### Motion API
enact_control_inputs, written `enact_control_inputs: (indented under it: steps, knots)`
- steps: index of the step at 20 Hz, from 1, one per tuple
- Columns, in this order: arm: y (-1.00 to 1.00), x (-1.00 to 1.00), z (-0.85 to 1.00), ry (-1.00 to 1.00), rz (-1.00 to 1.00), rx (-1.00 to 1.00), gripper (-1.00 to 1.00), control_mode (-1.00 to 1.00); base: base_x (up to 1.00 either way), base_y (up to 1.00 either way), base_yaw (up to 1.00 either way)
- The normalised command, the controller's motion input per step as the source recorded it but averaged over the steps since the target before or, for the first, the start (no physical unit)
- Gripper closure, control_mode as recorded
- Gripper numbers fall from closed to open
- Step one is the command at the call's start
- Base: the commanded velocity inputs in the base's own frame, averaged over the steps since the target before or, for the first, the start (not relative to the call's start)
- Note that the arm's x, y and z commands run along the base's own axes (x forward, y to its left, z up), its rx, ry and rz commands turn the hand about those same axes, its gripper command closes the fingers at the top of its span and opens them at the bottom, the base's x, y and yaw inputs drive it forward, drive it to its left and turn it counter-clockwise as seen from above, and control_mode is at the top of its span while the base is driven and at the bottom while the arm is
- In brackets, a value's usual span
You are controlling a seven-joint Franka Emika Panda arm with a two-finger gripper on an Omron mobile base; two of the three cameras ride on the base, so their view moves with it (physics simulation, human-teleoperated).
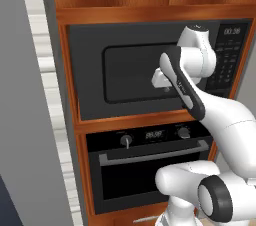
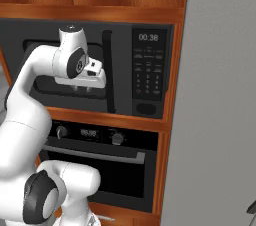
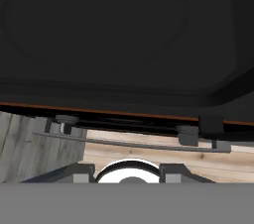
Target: Take the baked cake out of the oven and place it on the plate for cooling. Then close the oven door.
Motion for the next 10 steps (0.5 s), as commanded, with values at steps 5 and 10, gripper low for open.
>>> enact_control_inputs:
  steps: [5,10]
  knots:
    - [0.00,0.00,0.00,0.00,0.00,0.00,-1.00,1.00,-0.09,0.00,0.00]
    - [0.00,0.00,0.00,0.00,0.00,0.00,-1.00,1.00,-0.45,-0.05,0.00]
